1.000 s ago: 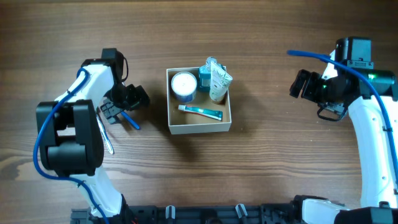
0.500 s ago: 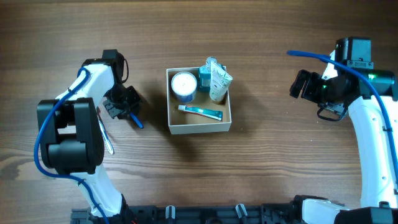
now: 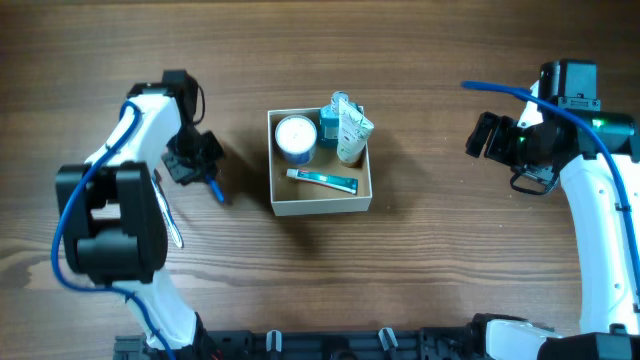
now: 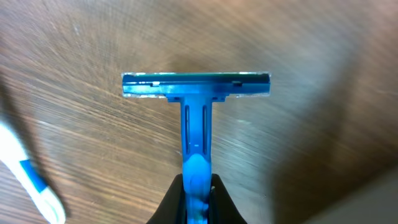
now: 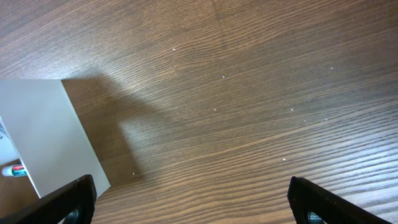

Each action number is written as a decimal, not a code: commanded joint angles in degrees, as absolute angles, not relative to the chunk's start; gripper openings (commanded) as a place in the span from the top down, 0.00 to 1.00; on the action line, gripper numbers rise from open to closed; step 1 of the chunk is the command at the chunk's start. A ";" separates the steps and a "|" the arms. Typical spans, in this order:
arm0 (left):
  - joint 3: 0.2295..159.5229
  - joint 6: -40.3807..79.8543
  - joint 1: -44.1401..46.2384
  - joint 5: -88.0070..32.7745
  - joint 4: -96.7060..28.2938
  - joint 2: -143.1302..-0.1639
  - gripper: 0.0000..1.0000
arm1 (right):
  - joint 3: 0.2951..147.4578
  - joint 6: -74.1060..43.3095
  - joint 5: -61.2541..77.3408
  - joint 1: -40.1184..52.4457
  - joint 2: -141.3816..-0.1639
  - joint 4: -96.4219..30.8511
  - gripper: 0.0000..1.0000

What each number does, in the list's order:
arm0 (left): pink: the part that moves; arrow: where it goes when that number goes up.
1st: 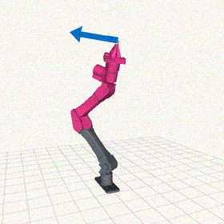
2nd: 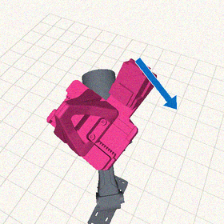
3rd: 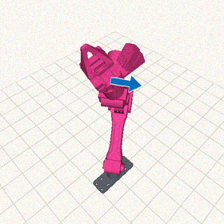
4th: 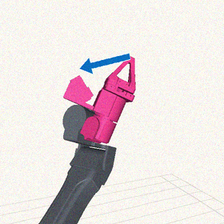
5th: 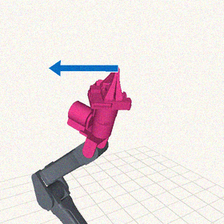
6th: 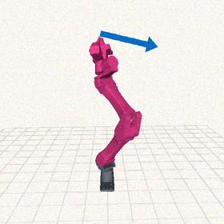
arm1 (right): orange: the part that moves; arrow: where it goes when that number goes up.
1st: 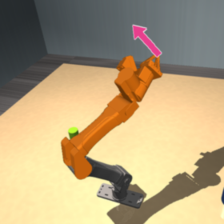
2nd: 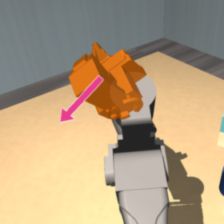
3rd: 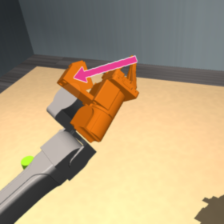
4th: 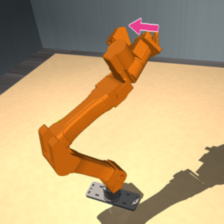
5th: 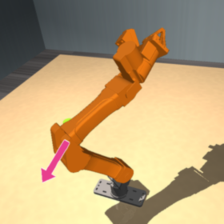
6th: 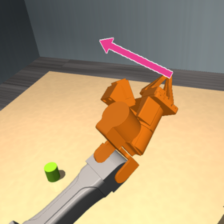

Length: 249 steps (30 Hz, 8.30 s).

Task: Pack container

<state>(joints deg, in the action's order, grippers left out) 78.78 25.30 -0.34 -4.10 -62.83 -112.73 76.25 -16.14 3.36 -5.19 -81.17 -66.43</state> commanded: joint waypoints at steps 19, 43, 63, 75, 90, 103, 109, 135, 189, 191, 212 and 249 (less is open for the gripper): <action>82.06 -20.60 34.46 -2.52 -58.78 -97.71 0.96 | 76.05 -14.98 2.61 -5.32 -81.28 -66.24 0.00; 80.75 23.40 -6.98 3.81 -63.22 -85.27 0.00 | 76.05 -13.85 2.61 -5.32 -81.28 -66.17 0.00; 62.94 22.74 -16.36 -0.60 -52.03 -108.68 0.05 | 76.05 -13.65 2.63 -5.32 -81.28 -66.00 0.00; 62.98 22.74 -16.36 -0.58 -52.69 -108.66 0.96 | 76.05 -13.67 2.63 -5.32 -81.28 -66.02 0.00; 73.63 13.32 1.10 -0.38 -56.31 -79.90 0.96 | 76.05 -13.67 2.63 -5.32 -81.28 -65.69 0.00; 73.45 -34.11 32.05 -6.22 -55.70 -80.03 0.96 | 76.05 -13.65 2.63 -5.32 -81.28 -65.56 0.00; 73.45 -34.11 32.05 -7.53 -54.78 -87.83 0.96 | 76.05 -13.67 2.63 -5.32 -81.28 -65.41 0.00; 73.45 -34.28 32.05 -7.51 -50.04 -91.94 0.84 | 76.05 -13.67 2.63 -5.32 -81.28 -65.30 0.00; 51.48 3.44 4.78 -8.32 -53.49 -22.02 0.00 | 40.38 -10.92 -2.11 5.02 -25.34 -53.63 0.00; 51.48 3.44 4.78 -8.32 -55.46 -22.02 0.00 | 40.38 -10.92 -2.11 5.02 -25.34 -53.63 0.00; 51.48 3.44 4.78 -8.32 -62.92 -22.02 0.00 | 18.87 -3.55 1.48 5.02 -0.54 -27.59 0.00; 51.37 2.87 4.78 -5.37 -64.16 -22.00 0.00 | 0.36 3.68 3.92 4.97 -0.43 0.05 0.00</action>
